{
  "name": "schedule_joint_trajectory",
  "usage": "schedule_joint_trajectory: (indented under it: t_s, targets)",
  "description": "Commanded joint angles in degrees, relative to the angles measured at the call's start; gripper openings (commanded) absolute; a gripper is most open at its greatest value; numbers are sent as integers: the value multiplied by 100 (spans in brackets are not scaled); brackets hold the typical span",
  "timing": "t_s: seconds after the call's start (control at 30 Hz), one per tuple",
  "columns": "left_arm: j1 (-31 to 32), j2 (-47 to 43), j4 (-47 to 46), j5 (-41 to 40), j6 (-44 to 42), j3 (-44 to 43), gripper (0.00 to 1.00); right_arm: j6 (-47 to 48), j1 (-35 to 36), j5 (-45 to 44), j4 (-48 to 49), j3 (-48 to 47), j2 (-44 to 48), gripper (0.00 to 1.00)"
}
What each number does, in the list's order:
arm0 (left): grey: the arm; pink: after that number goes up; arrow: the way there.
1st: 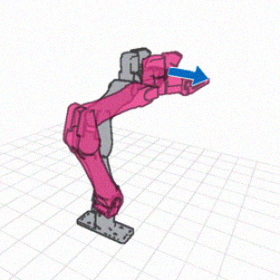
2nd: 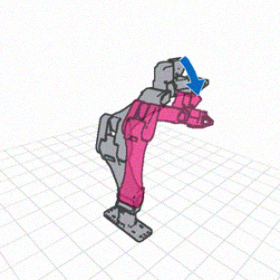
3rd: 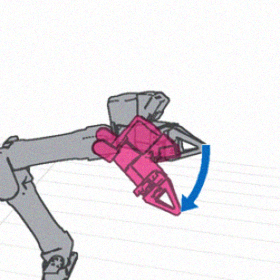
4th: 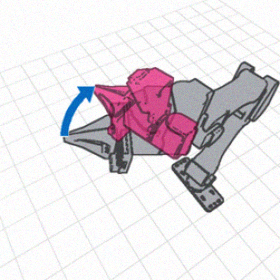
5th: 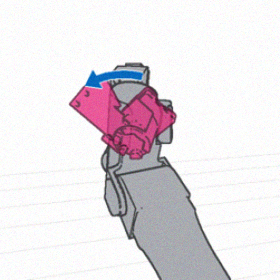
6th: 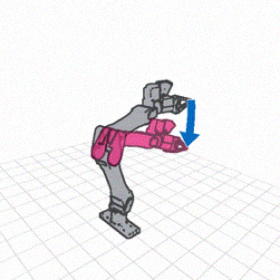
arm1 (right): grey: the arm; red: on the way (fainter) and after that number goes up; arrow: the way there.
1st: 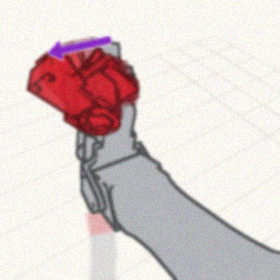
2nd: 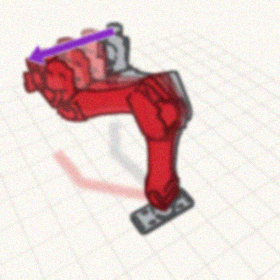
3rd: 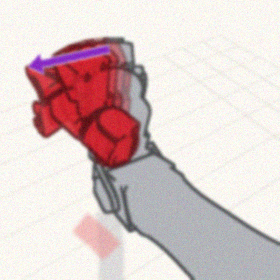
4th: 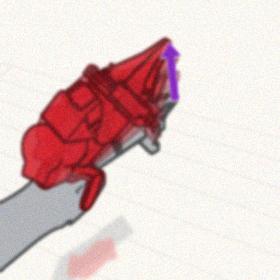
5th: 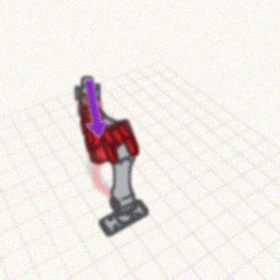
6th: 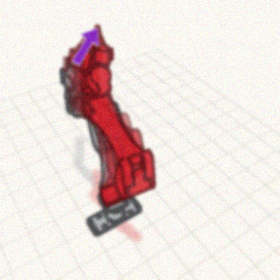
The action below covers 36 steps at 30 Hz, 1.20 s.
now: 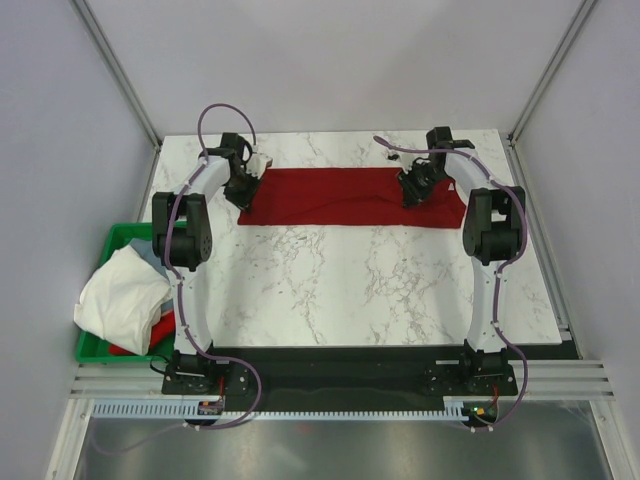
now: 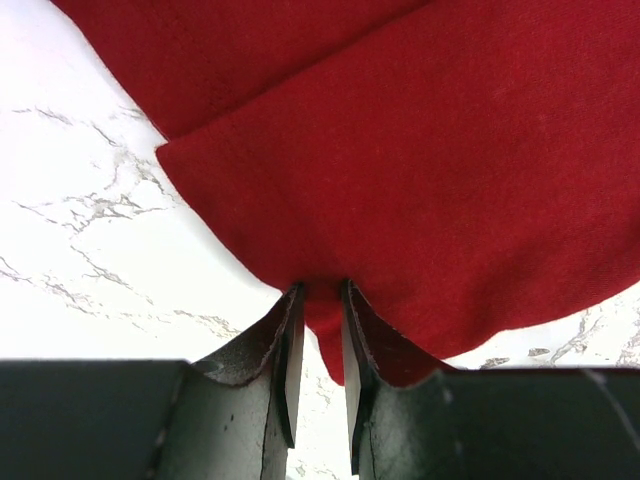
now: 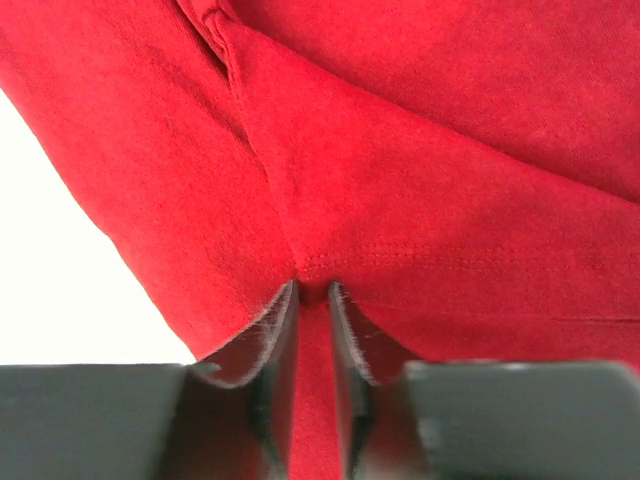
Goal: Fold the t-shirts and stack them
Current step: Fold the tshirt
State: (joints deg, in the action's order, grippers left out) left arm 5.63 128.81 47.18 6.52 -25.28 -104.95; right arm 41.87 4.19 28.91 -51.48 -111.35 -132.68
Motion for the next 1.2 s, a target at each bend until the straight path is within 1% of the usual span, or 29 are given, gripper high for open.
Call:
schedule_joint_trajectory:
  t_s: [0.0, 0.03, 0.1, 0.13, 0.2, 0.4, 0.5, 0.53, 0.57, 0.6, 0.67, 0.7, 0.8, 0.87, 0.9, 0.97, 1.0, 1.03, 1.1, 1.13, 1.17]
  targets:
    - [61, -41, -86, -72, 111, -96, 29, 15, 65, 230, -11, -97, 85, 24]
    - [61, -49, -95, -90, 102, -96, 29, -12, 74, 230, -2, -132, 76, 20]
    - [70, -67, -95, -99, 102, -88, 29, -56, 74, 203, 68, -194, 93, 17]
    - [79, -67, -95, -116, 93, -79, 29, -65, 82, 177, 68, -220, 111, 14]
    - [79, -93, -112, -134, 93, -70, 29, -82, 82, 63, 147, -316, 163, 12]
    - [79, -207, -130, -151, 102, -61, 29, -345, 100, -43, 577, -746, 340, 9]
    - [79, -348, -139, -125, 119, -96, 28, -538, 188, -87, 824, -1212, 104, 10]
    - [79, -470, -147, -116, 102, -96, 29, -583, 275, -148, 929, -1370, -2, 11]
    - [96, -532, -165, -125, 76, -96, 29, -635, 337, -174, 982, -1746, -134, 13]
    - [96, -594, -165, -108, 58, -96, 30, -688, 381, -201, 1017, -1941, -405, 18]
    - [114, -805, -165, -90, -29, -70, 31, -802, 574, -428, 1209, -2293, -626, 26]
    - [114, -892, -174, -81, -73, 0, 31, -855, 627, -560, 1307, -2303, -619, 37]
    - [114, -1244, -174, -81, -258, 193, 32, -1057, 707, -807, 1527, -2251, -408, 44]
    - [105, -1541, -183, 6, -468, 360, 34, -1137, 698, -974, 1615, -1980, -32, 45]
    - [105, -1648, -209, 111, -556, 561, 35, -1128, 689, -1009, 1633, -1856, 101, 48]
    - [114, -1998, -262, 296, -1047, 851, 37, -1146, 628, -1036, 1642, -1480, 495, 48]
    - [114, -2114, -279, 436, -1310, 1201, 38, -1154, 593, -975, 1642, -1347, 611, 48]
    - [114, -2184, -323, 472, -1844, 1396, 39, -1163, 549, -948, 1589, -1206, 743, 48]
    - [114, -2342, -385, 464, -2409, 1922, 40, -1137, 531, -913, 1536, -758, 1112, 48]
    - [105, -2352, -489, 438, -2855, 2082, 40, -1111, 539, -904, 1501, -591, 1226, 48]
    - [105, -2335, -534, 411, -3025, 2266, 40, -1084, 539, -887, 1510, -250, 1471, 48]
